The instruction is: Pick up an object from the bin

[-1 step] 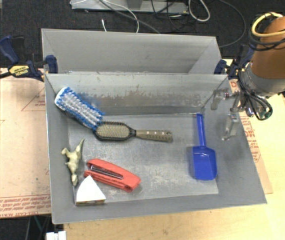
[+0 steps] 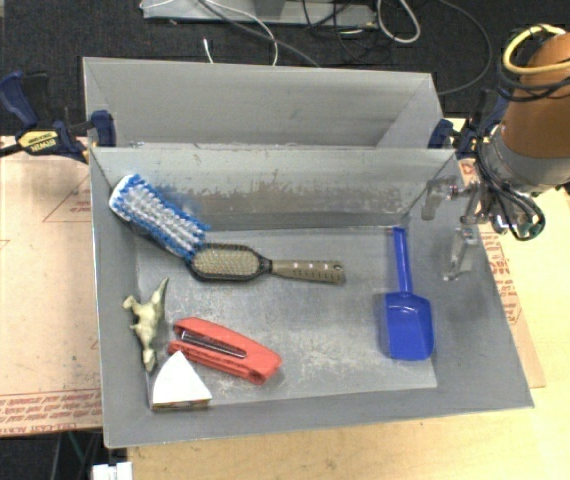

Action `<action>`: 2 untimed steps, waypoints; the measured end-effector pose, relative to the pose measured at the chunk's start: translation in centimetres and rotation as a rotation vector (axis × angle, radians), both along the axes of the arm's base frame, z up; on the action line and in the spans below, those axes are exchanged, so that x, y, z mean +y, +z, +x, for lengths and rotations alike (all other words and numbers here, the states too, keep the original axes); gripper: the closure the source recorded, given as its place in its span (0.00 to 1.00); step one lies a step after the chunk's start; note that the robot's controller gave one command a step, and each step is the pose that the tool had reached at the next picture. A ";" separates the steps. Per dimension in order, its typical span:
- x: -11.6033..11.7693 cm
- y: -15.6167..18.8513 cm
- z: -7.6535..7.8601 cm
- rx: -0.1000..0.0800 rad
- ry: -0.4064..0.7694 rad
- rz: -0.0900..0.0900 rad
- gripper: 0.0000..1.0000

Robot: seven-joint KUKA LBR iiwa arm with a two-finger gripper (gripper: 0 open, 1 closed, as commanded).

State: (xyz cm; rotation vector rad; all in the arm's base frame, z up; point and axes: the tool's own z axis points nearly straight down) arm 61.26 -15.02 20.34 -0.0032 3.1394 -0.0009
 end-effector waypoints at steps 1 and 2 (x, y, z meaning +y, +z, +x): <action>0.8 -9.5 -1.5 -0.004 0.136 -0.001 0.00; 3.2 -10.9 1.0 -0.008 0.248 -0.002 1.00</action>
Offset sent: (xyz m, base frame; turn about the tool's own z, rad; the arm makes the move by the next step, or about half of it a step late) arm 0.0091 0.0307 -0.1096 -0.2491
